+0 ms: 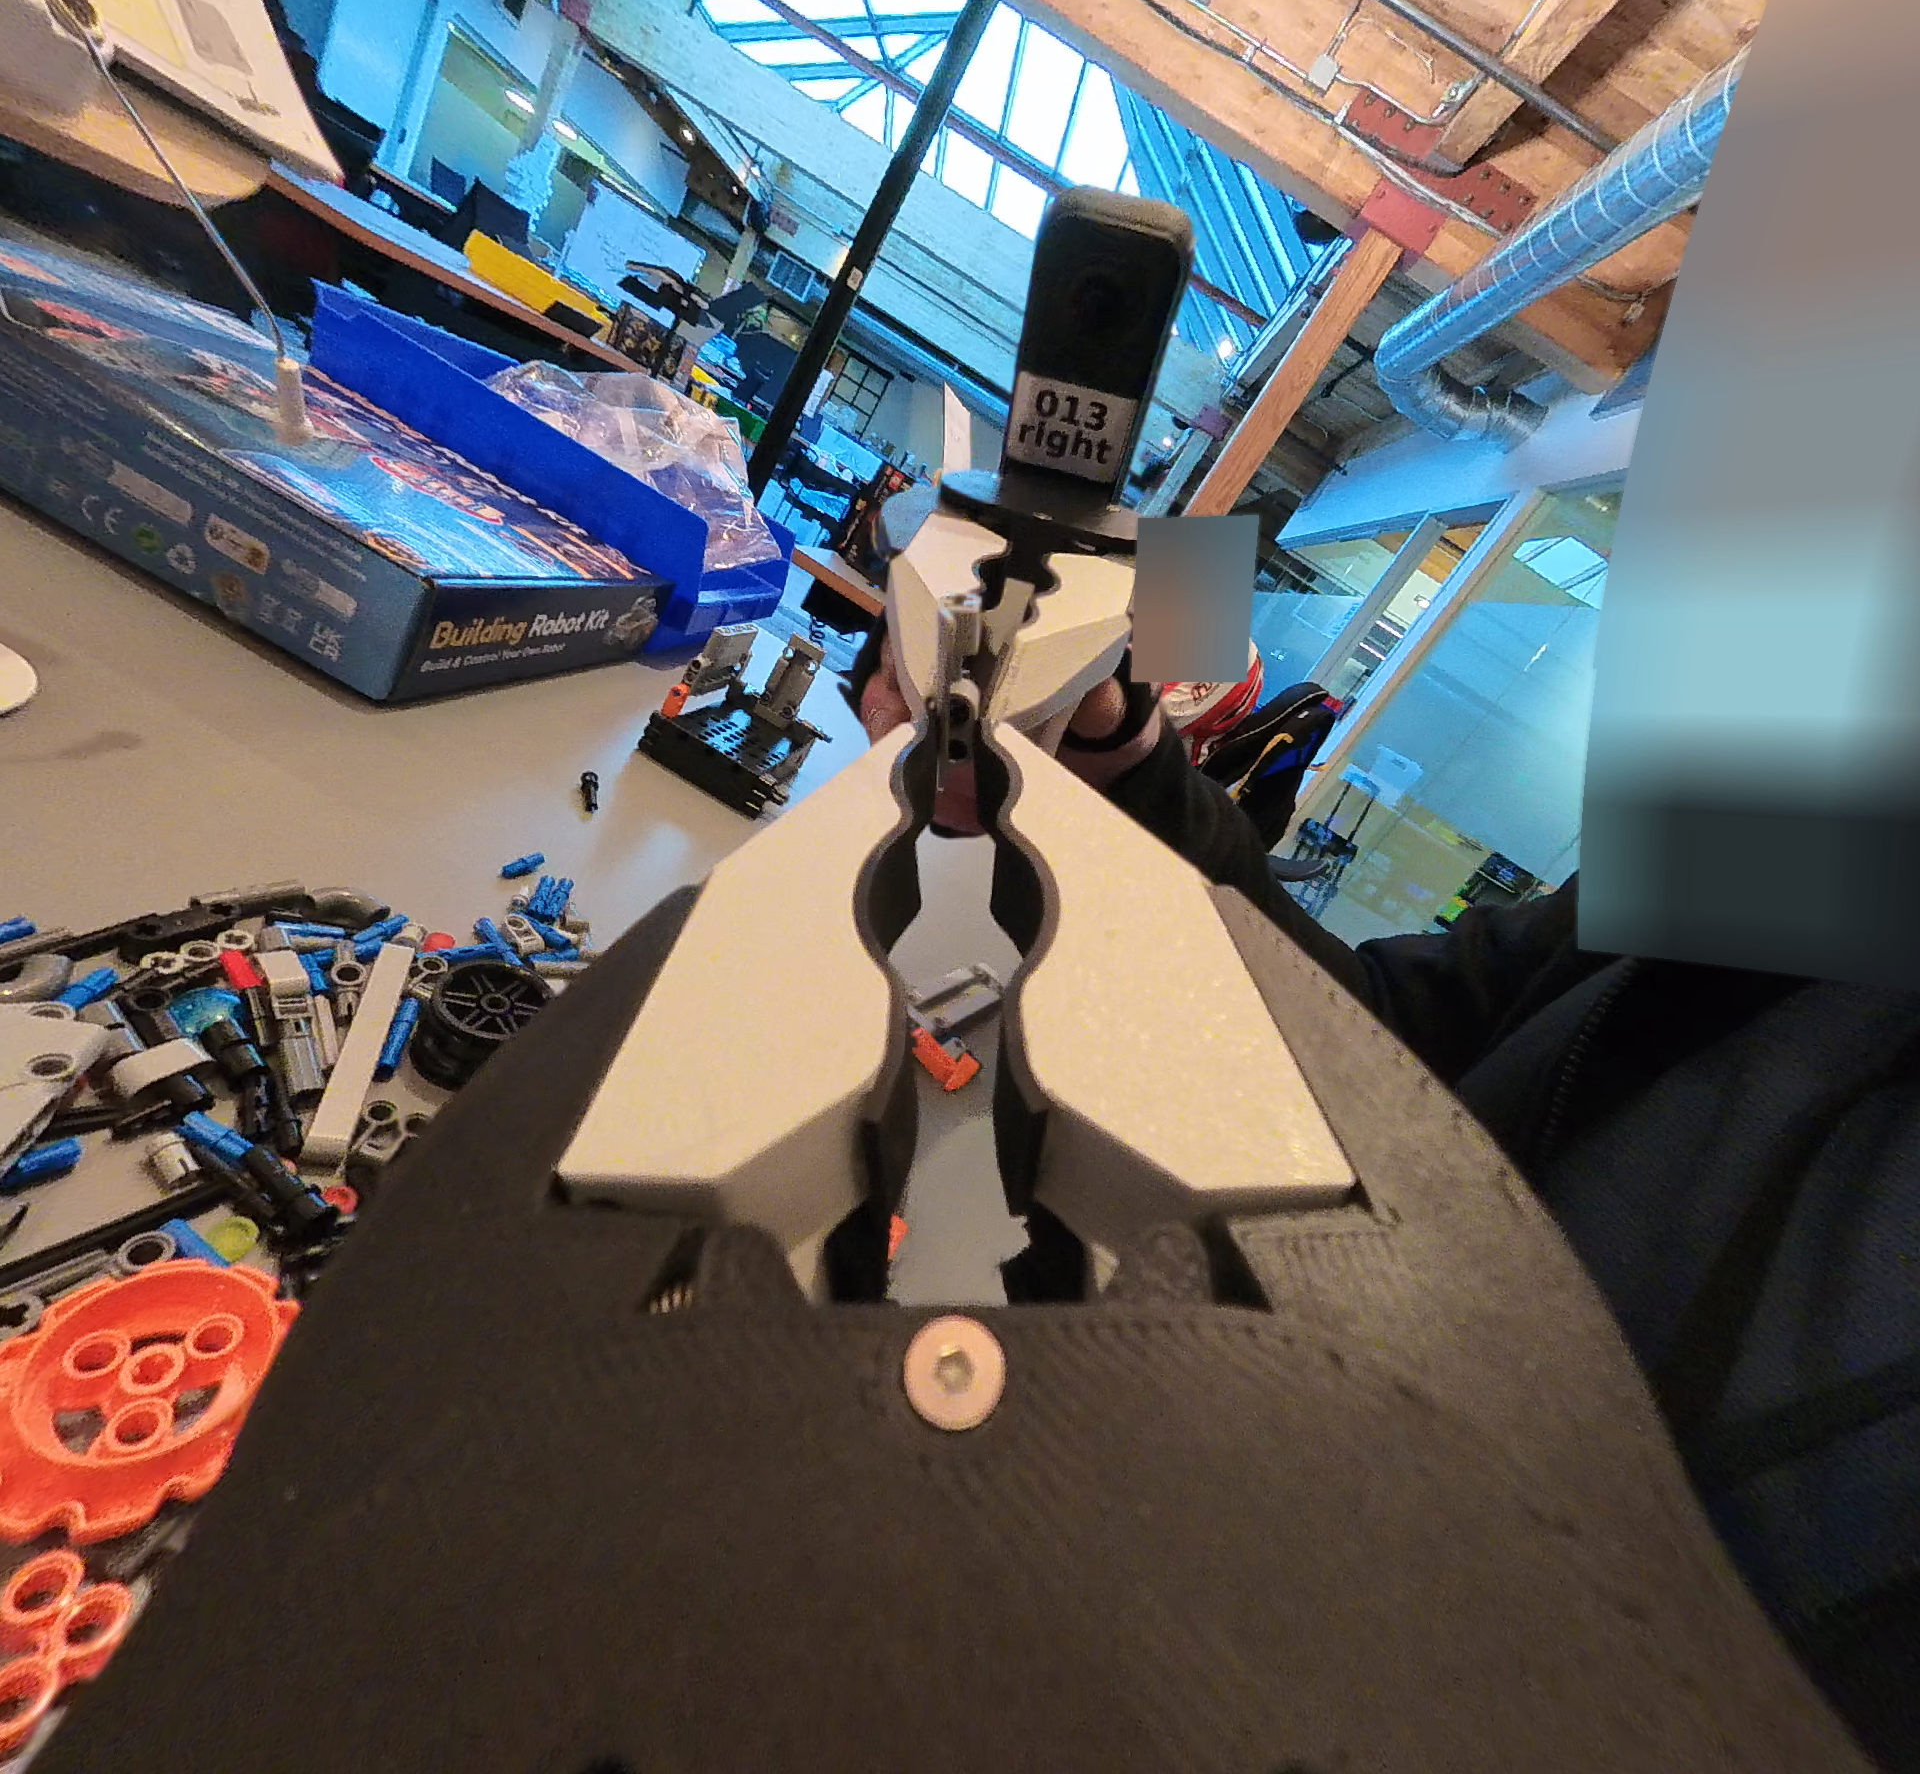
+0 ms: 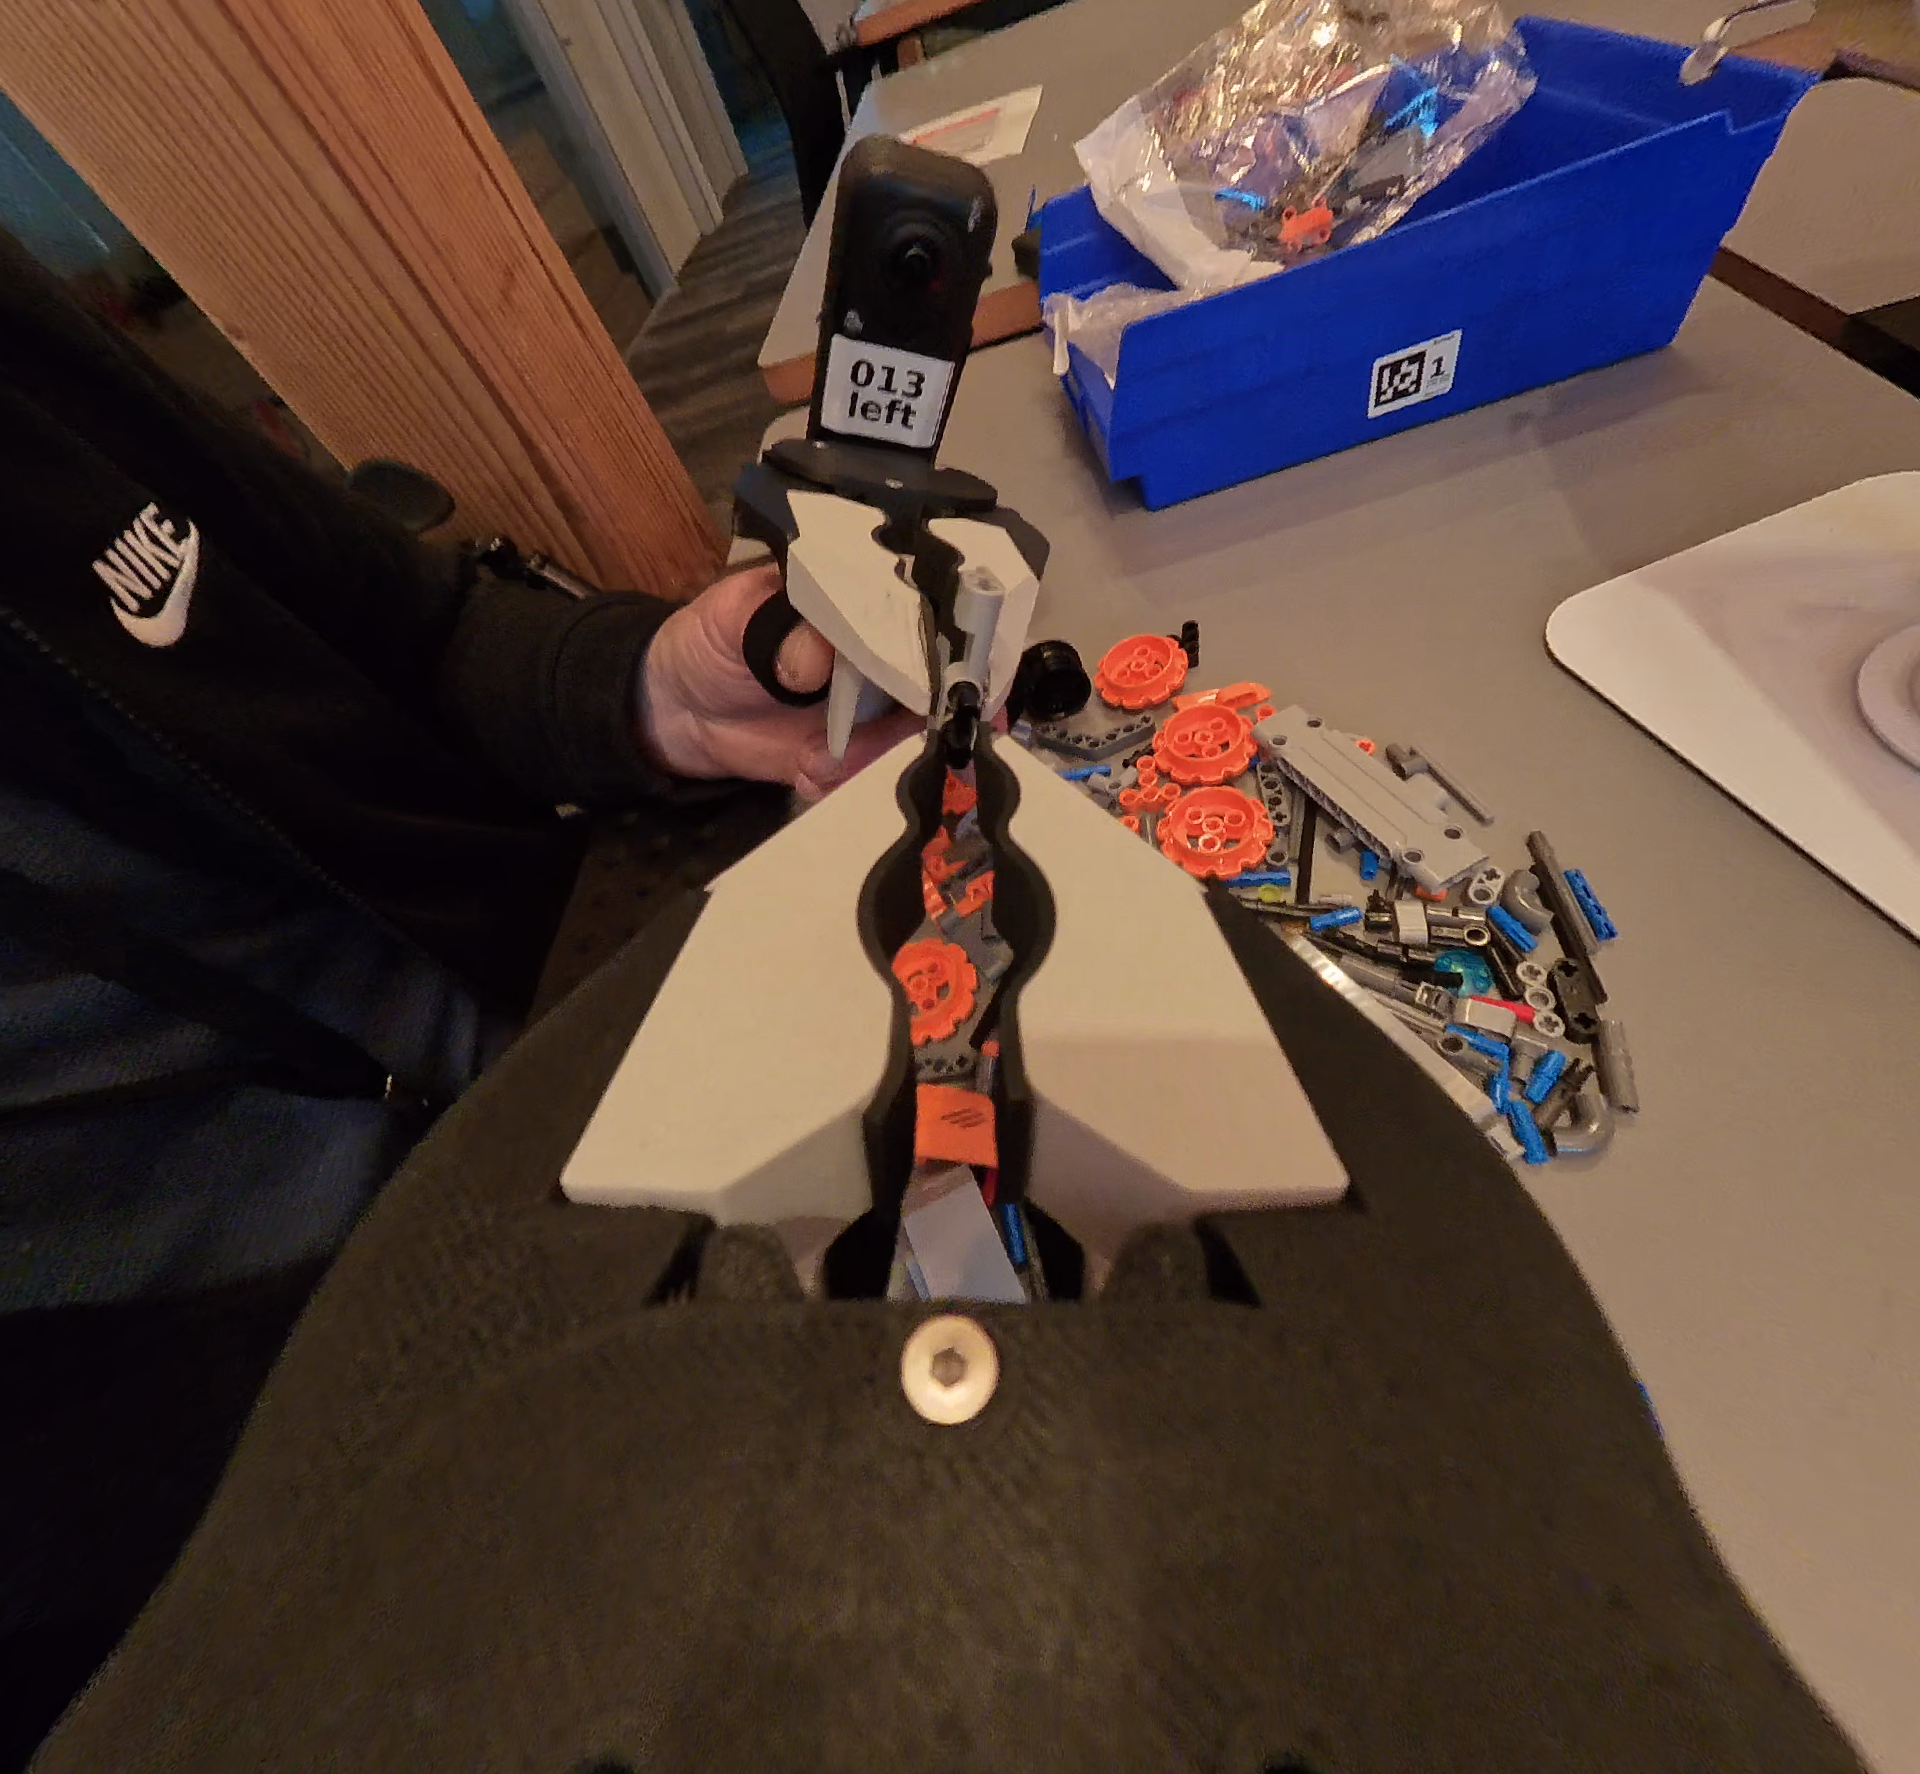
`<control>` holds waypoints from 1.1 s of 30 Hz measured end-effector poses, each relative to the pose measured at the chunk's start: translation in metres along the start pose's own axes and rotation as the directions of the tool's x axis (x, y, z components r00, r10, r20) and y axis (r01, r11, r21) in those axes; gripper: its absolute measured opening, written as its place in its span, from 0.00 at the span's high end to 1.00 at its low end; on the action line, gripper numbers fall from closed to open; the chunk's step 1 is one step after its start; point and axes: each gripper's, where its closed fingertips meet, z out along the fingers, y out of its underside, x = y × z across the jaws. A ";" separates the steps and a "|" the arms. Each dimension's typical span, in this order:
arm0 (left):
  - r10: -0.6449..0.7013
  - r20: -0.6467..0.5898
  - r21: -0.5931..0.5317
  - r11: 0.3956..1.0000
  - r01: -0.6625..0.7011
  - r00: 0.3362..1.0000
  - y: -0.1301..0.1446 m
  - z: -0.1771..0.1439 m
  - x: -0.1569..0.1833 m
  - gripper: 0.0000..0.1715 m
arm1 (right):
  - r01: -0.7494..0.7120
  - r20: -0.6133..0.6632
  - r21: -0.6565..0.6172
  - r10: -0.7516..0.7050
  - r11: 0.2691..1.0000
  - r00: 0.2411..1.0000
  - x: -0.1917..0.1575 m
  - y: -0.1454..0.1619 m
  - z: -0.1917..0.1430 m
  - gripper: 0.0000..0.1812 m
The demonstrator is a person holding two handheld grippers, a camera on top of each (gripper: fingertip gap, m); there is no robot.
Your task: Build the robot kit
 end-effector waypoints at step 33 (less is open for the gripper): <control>-0.124 -0.022 0.069 0.990 0.125 0.992 -0.008 -0.004 -0.007 0.98 | -0.012 -0.069 0.032 0.014 0.999 0.998 0.014 -0.004 -0.008 0.93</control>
